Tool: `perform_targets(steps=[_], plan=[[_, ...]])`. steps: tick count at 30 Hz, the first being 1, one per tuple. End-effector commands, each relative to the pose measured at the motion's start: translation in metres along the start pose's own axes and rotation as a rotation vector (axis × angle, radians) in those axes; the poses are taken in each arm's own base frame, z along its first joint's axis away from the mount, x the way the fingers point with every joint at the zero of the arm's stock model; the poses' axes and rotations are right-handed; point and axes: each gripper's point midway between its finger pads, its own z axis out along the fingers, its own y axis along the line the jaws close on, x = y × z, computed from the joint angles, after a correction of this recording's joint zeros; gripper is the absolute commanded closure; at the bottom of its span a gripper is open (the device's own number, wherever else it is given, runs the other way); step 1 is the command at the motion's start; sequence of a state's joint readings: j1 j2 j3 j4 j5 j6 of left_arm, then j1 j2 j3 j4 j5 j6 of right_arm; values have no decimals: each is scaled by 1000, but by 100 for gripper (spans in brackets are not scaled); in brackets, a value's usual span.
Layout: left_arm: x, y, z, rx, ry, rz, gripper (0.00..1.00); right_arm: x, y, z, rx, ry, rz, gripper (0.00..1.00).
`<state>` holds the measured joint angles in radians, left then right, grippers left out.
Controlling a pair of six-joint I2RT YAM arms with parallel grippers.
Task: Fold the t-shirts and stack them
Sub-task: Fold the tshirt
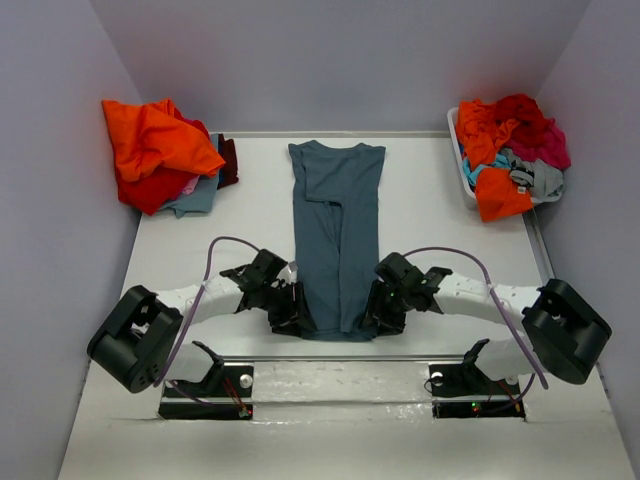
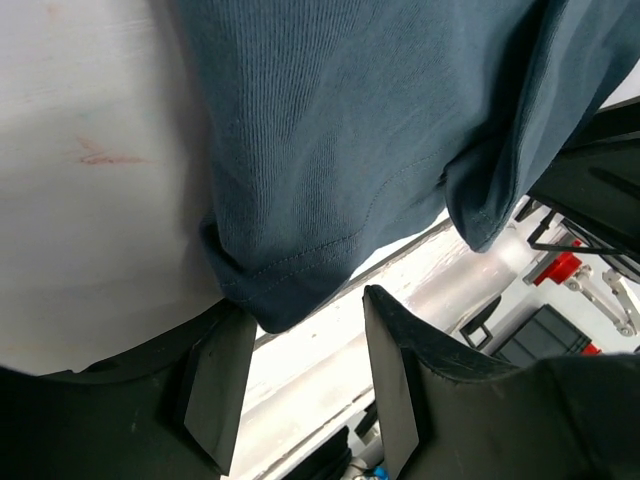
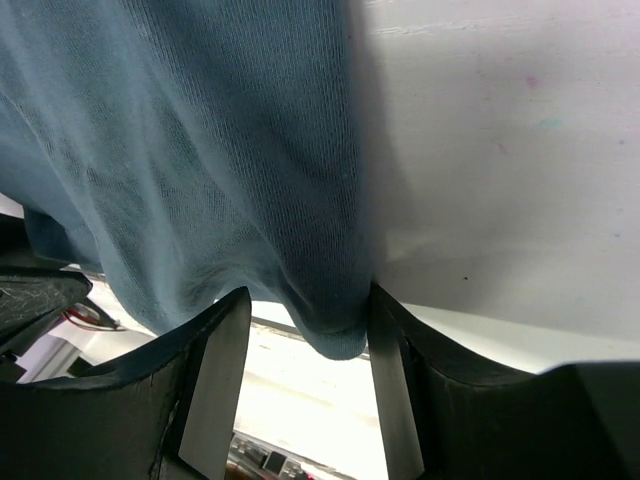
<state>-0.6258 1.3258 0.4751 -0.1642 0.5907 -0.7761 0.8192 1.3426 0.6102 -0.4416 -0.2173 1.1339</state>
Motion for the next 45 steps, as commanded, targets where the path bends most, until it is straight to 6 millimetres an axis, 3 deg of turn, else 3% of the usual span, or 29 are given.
perform_targets(steps=[1,11,15,17,22,30,45], plan=[[2,14,1,-40,-12,-15,42,-6,4,5,-15,-23,-4,45],[2,14,4,-34,-7,-19,53,-7,5,6,-10,-21,-7,47],[1,12,4,-29,-7,-15,59,-8,5,5,-7,-28,-9,54],[-1,12,3,-33,-10,-10,66,-9,6,4,-3,-30,-11,60],[-3,9,1,-37,-16,0,70,-10,7,-1,1,-38,-16,66],[-7,8,-1,-50,-23,26,94,-11,10,-3,6,-38,-31,69],[-4,6,-19,-77,-51,64,94,-6,16,-19,-9,-11,-86,82]])
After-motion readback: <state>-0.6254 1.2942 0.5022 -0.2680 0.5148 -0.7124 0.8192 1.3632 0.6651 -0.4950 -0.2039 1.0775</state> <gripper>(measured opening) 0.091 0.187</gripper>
